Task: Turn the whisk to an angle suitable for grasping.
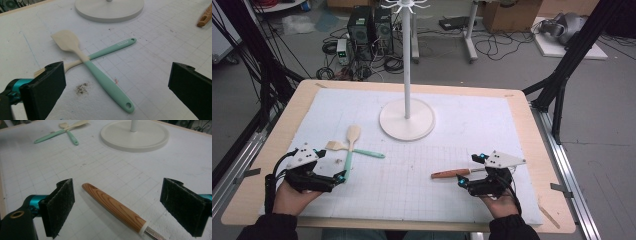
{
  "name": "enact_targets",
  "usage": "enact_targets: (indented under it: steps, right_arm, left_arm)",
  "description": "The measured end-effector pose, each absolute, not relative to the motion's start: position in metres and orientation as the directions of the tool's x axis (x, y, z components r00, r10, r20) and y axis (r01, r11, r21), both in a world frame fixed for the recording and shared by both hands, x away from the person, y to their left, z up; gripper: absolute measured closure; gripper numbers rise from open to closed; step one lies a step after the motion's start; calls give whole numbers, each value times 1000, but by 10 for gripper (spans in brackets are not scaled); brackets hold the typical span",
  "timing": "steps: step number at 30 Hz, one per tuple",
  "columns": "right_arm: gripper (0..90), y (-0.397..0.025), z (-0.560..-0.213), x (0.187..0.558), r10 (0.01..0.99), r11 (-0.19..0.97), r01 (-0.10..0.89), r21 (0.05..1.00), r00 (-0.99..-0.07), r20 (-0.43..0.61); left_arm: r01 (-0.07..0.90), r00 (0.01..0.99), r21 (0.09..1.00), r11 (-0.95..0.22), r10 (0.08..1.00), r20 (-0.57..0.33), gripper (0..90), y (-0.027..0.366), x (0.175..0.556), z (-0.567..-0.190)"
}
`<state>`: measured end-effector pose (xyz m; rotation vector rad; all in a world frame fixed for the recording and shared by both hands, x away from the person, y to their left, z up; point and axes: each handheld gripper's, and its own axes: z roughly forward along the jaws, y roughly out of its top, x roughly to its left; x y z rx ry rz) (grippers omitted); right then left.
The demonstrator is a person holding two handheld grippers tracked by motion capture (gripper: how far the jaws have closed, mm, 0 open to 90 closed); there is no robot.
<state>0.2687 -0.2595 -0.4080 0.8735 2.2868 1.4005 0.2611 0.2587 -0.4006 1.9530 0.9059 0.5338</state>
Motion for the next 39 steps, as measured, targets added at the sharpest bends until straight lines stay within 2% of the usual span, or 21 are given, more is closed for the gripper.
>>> enact_targets:
  steps: [19,21,39]
  right_arm:
    - [113,-257,-408,269,634,351,332,876,-773,39]
    - [163,-256,-408,269,628,356,329,875,-777,37]
    - [168,-245,-399,274,575,391,317,864,-817,39]
  left_arm:
    - [382,645,860,-339,764,15,18,258,260,-401]
    - [382,645,860,-339,764,15,18,259,259,-400]
    - [390,634,858,-333,773,12,17,263,254,-401]
